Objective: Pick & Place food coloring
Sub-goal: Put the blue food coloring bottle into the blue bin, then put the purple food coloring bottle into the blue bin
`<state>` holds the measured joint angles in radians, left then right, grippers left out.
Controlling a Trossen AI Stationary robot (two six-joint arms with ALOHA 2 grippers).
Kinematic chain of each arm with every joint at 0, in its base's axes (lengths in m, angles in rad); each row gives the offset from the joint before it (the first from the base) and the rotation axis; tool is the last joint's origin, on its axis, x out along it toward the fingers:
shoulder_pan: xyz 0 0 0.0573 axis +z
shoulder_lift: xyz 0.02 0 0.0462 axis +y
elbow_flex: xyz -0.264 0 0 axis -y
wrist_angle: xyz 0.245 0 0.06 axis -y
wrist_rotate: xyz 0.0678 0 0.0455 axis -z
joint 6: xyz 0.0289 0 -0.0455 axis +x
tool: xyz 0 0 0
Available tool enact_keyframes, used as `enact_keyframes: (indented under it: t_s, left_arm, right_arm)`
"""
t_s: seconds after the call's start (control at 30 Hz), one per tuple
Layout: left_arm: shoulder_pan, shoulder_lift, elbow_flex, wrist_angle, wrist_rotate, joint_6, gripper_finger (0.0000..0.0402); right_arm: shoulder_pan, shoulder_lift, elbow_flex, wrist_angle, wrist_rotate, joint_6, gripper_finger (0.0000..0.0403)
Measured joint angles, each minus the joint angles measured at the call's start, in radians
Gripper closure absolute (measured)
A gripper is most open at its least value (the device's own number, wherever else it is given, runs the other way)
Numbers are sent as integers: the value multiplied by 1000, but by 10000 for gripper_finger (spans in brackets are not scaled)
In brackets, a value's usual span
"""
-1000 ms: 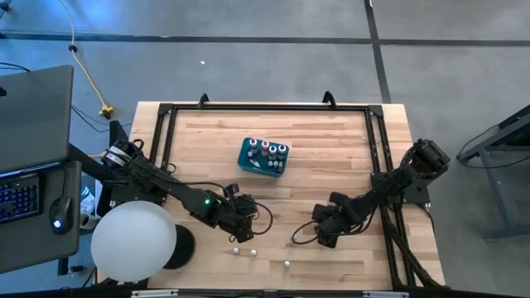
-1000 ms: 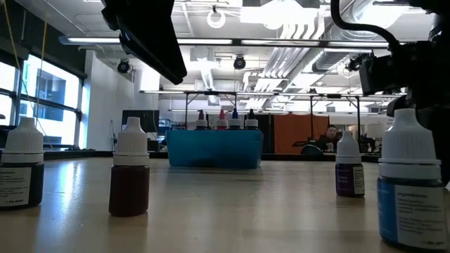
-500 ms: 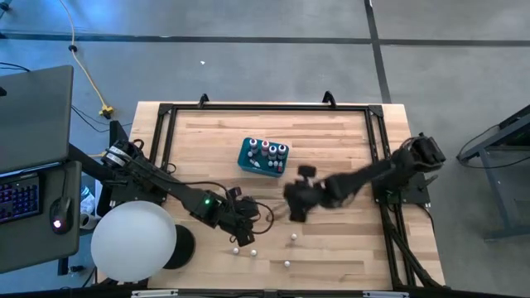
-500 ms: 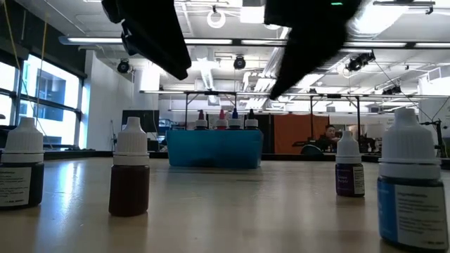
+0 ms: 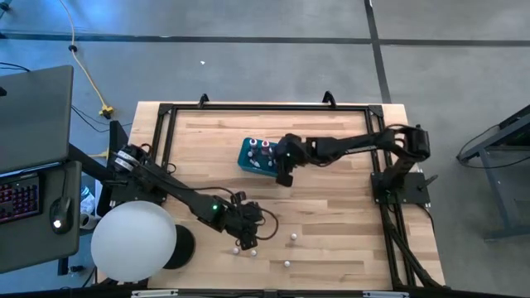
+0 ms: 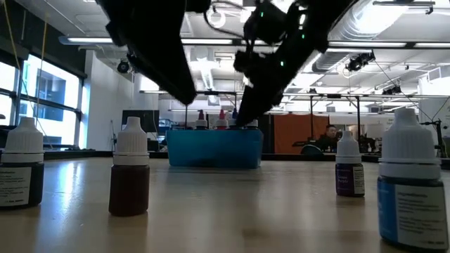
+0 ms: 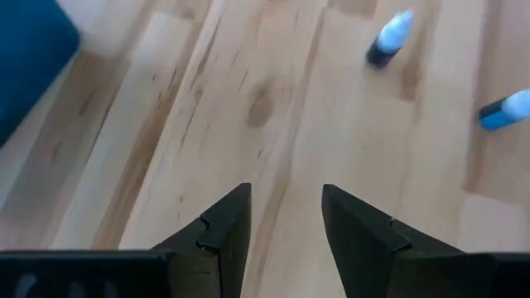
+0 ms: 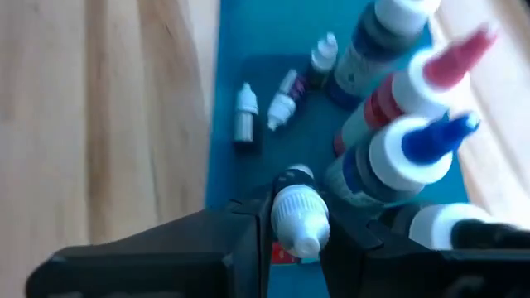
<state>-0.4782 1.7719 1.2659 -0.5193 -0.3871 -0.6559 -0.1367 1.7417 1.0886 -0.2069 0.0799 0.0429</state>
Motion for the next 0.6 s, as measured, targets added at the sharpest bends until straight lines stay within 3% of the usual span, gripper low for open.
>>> enact_keyframes:
  t_s: [0.2,0.6]
  left_arm:
    - [0,23,-1,-4,-2,-1,257]
    - [0,23,-1,5,-15,-7,257]
  right_arm:
    - [-33,52,-26,1,-62,-98,322]
    - [-40,63,-26,31,-62,-70,289]
